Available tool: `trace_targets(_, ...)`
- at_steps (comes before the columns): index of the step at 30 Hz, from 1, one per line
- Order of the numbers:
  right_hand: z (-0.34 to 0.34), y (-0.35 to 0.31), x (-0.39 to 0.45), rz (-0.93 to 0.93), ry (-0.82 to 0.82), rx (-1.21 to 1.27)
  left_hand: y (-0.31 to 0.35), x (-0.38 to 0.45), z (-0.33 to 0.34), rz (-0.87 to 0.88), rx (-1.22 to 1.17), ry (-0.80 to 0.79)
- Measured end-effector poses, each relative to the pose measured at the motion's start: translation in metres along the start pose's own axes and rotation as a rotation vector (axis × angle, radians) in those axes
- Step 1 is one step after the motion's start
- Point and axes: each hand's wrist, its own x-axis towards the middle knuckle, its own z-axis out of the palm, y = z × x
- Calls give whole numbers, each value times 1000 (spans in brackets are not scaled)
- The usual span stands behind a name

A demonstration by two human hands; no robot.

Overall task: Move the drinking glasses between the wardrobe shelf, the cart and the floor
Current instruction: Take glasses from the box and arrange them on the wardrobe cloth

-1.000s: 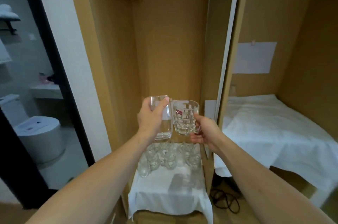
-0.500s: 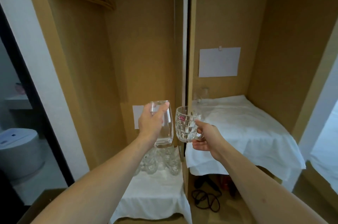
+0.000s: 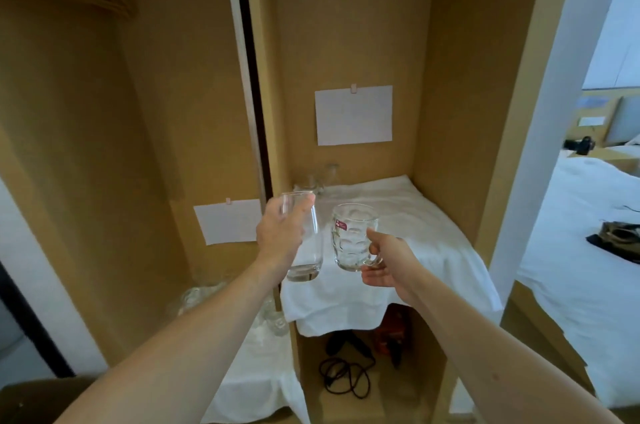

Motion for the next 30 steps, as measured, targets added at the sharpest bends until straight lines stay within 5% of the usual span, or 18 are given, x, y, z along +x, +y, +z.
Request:
trace_targets(12, -62, 14, 56, 121, 40, -52, -42, 17, 82, -84, 109, -26)
trace_targets(30, -53, -5, 237, 155, 140, -96, -118, 189, 153, -222, 60, -37)
